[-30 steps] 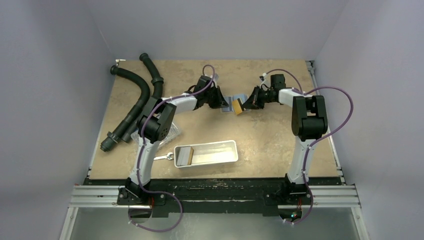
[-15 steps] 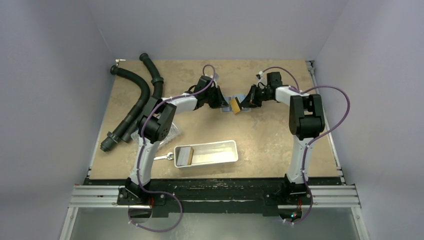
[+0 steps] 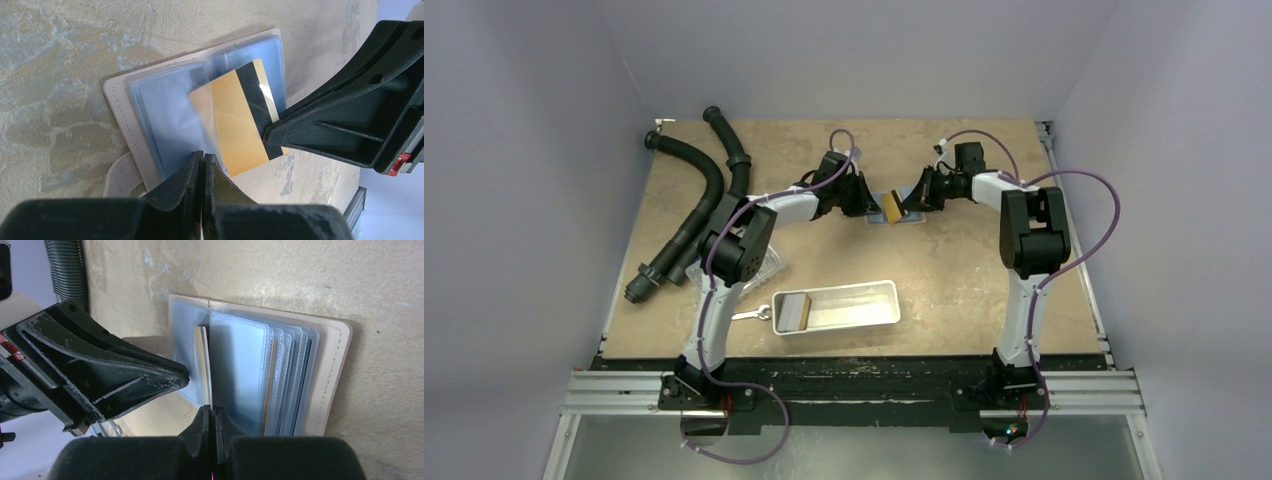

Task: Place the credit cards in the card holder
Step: Insert the credit card into the card holder.

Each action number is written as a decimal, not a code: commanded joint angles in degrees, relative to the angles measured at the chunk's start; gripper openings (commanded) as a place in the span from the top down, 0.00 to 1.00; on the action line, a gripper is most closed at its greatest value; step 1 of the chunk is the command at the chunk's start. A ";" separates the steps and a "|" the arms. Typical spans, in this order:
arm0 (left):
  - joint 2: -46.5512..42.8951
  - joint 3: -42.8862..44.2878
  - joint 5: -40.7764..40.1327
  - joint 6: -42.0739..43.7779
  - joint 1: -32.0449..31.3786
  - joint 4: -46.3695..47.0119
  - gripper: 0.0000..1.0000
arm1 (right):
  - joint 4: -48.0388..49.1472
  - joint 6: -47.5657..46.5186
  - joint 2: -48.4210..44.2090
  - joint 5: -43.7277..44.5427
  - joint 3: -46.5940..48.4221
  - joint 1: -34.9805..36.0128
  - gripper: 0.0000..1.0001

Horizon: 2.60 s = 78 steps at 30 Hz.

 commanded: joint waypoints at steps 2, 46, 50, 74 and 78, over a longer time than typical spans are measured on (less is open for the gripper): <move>0.46 -0.56 -3.77 2.15 0.27 -5.12 1.00 | 3.17 0.89 0.82 1.99 3.18 0.31 1.00; -6.63 -0.46 -7.22 5.80 0.90 -8.11 0.86 | 2.68 -0.27 -2.28 10.04 -0.78 2.24 0.70; -6.29 -1.91 -8.34 6.26 0.93 -8.76 0.93 | -2.13 -3.17 -3.11 15.51 1.09 3.98 0.60; -3.01 -2.12 -7.90 6.27 0.93 -8.59 1.00 | -4.81 -10.02 -2.96 22.62 5.38 9.38 0.45; -1.85 -1.23 -8.14 6.38 0.95 -9.28 1.00 | -4.63 -12.21 -2.04 21.93 6.19 11.46 0.51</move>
